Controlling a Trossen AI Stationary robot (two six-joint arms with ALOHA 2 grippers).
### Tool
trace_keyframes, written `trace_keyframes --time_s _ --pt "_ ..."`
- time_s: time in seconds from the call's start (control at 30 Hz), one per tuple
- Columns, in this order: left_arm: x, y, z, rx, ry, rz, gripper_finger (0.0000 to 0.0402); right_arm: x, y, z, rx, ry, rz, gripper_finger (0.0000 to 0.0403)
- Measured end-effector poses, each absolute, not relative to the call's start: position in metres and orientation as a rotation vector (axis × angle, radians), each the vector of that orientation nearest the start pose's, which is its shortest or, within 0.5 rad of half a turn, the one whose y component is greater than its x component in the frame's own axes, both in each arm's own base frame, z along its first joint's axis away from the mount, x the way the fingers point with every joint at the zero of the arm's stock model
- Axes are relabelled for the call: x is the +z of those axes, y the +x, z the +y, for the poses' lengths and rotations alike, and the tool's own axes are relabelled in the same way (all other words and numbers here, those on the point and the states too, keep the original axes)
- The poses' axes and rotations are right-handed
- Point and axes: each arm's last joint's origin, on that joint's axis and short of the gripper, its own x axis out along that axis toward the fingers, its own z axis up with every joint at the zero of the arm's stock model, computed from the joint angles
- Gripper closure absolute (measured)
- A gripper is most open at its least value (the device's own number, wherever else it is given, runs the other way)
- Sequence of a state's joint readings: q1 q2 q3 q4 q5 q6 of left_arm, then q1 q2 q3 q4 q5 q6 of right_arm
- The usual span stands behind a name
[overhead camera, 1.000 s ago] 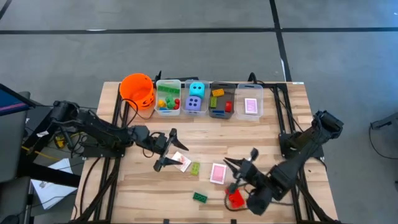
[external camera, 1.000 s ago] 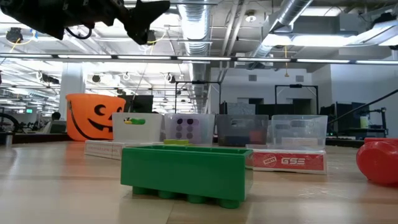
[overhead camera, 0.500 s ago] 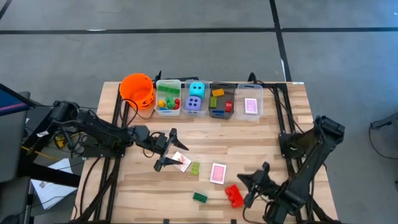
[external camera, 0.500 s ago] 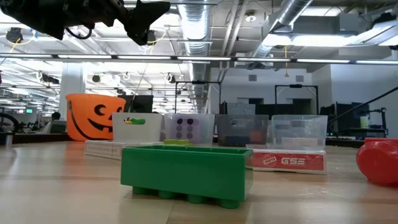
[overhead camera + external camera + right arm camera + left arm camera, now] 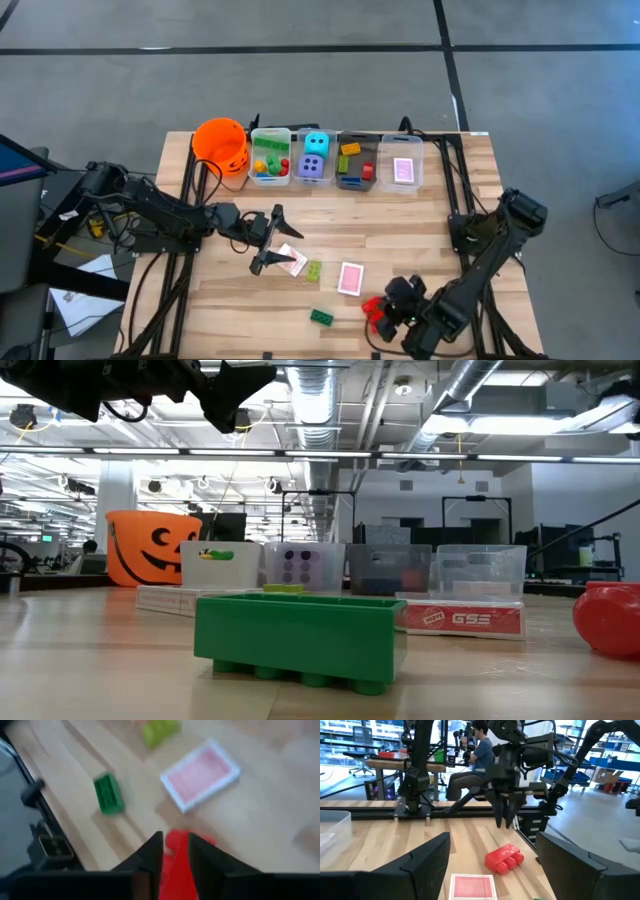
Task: Pick & Place Toys
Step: Put the red game piece into the white bin
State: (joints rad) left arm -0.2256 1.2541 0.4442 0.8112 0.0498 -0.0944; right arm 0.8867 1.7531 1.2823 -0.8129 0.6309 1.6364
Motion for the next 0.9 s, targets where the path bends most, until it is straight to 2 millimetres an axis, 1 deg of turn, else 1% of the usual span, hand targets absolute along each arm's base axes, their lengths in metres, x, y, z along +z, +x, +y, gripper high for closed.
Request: trace_keyframes --time_s 0.07,0.23,0.3,0.37,0.43,0.57,0.67,0.9 --pt "0.218 0.240 -0.057 -0.275 -0.094 0.012 0.0116 0.217 0.232 0.251 -0.521 0.694 0.849 0.0288" --pt "0.218 0.240 -0.057 -0.275 -0.094 0.013 0.0116 0.218 0.244 0.248 -0.492 0.833 0.943 0.0208" --pt "0.218 0.240 -0.057 -0.275 -0.094 0.013 0.0116 0.218 0.249 0.246 -0.500 0.884 0.937 0.0181" --pt "0.218 0.240 -0.057 -0.275 -0.094 0.014 0.0116 0.219 0.251 0.246 -0.498 0.898 0.930 0.0164" --pt "0.218 0.240 -0.057 -0.274 -0.094 0.013 0.0116 0.219 0.251 0.245 -0.498 0.897 0.933 0.0158" --pt "0.218 0.240 -0.057 -0.274 -0.094 0.015 0.0116 0.218 0.249 0.247 -0.482 0.920 0.996 0.0161" --pt "0.218 0.240 -0.057 -0.274 -0.092 0.014 0.0116 0.218 0.244 0.252 -0.454 0.929 1.061 0.0167" --pt "0.218 0.240 -0.057 -0.274 -0.034 0.006 0.0116 0.217 0.228 0.268 -0.464 0.990 1.076 0.0179"
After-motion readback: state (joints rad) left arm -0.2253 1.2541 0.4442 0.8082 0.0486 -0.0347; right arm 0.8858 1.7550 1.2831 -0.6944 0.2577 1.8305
